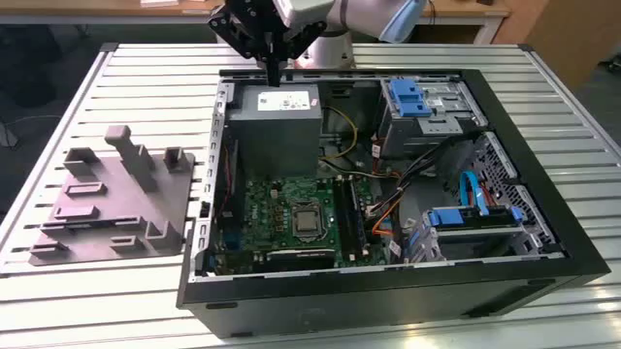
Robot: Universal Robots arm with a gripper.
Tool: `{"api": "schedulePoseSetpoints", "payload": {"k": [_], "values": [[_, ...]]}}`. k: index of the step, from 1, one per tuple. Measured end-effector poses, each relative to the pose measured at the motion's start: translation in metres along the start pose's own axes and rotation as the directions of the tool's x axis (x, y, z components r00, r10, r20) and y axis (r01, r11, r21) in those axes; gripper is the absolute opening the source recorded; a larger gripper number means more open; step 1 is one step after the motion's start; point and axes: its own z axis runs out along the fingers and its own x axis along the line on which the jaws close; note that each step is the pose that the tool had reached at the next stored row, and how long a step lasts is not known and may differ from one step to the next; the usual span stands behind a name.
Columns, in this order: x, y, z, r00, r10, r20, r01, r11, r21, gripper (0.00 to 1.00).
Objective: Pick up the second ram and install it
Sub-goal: 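Reach for the second ram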
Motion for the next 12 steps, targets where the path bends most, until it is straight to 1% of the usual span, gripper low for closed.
{"api": "schedulePoseSetpoints", "payload": {"k": [6, 8, 12], "values": [[0.0009, -0.0001, -0.0001, 1.0000, 0.000, 0.0000, 0.000, 1.0000, 0.0001, 0.11], [0.0068, -0.0005, -0.0002, 1.0000, 0.000, 0.0003, 0.000, 1.0000, 0.0000, 0.11], [0.0245, -0.0021, -0.0008, 1.0000, 0.000, 0.0017, 0.000, 1.0000, 0.0000, 0.11]]}}
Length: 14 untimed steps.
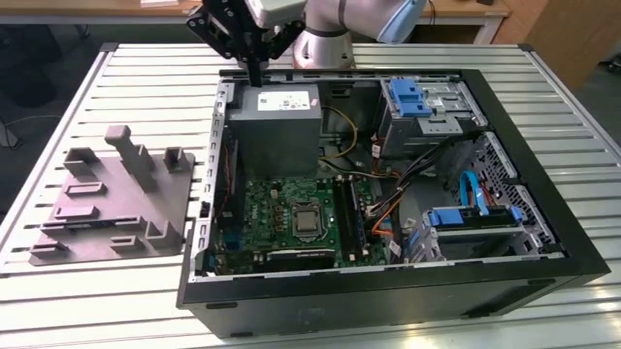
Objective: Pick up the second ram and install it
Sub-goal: 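Reach for the second ram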
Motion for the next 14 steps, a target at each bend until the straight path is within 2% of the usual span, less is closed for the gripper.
{"api": "schedulePoseSetpoints", "payload": {"k": [8, 14], "values": [[0.0351, -0.0044, -0.0011, 1.0000, 0.000, 0.0024, 0.000, 1.0000, -0.0002, 0.11], [0.0538, -0.0068, -0.0017, 1.0000, 0.000, 0.0026, 0.000, 1.0000, -0.0003, 0.11]]}}
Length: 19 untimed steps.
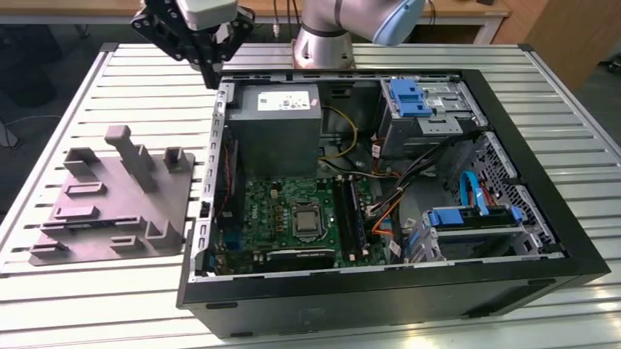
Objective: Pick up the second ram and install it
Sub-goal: 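Reach for the second ram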
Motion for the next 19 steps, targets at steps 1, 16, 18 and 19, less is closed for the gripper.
{"api": "schedulePoseSetpoints", "payload": {"k": [1, 16, 18, 19], "values": [[0.0029, -0.0004, -0.0001, 1.0000, 0.000, 0.0000, 0.000, 1.0000, 0.0000, 0.11], [0.0410, -0.0049, -0.0014, 1.0000, 0.000, 0.0003, 0.000, 1.0000, -0.0001, 0.11], [0.0476, -0.0056, -0.0016, 1.0000, 0.000, 0.0004, 0.000, 1.0000, 0.0000, 0.11], [0.0509, -0.0059, -0.0017, 1.0000, 0.000, 0.0005, 0.000, 1.0000, -0.0001, 0.11]]}}
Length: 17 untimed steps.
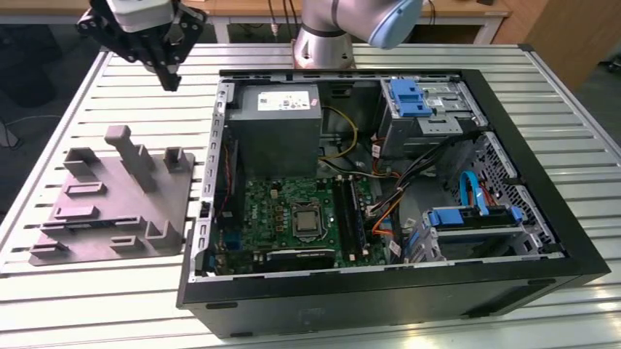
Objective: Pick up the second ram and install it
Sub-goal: 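Reach for the second ram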
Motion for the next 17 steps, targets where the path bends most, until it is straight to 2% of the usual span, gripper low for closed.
{"api": "schedulePoseSetpoints", "payload": {"k": [17], "values": [[0.0482, -0.0054, -0.0016, 1.0000, 0.000, 0.0005, 0.000, 1.0000, 0.0000, 0.11]]}}
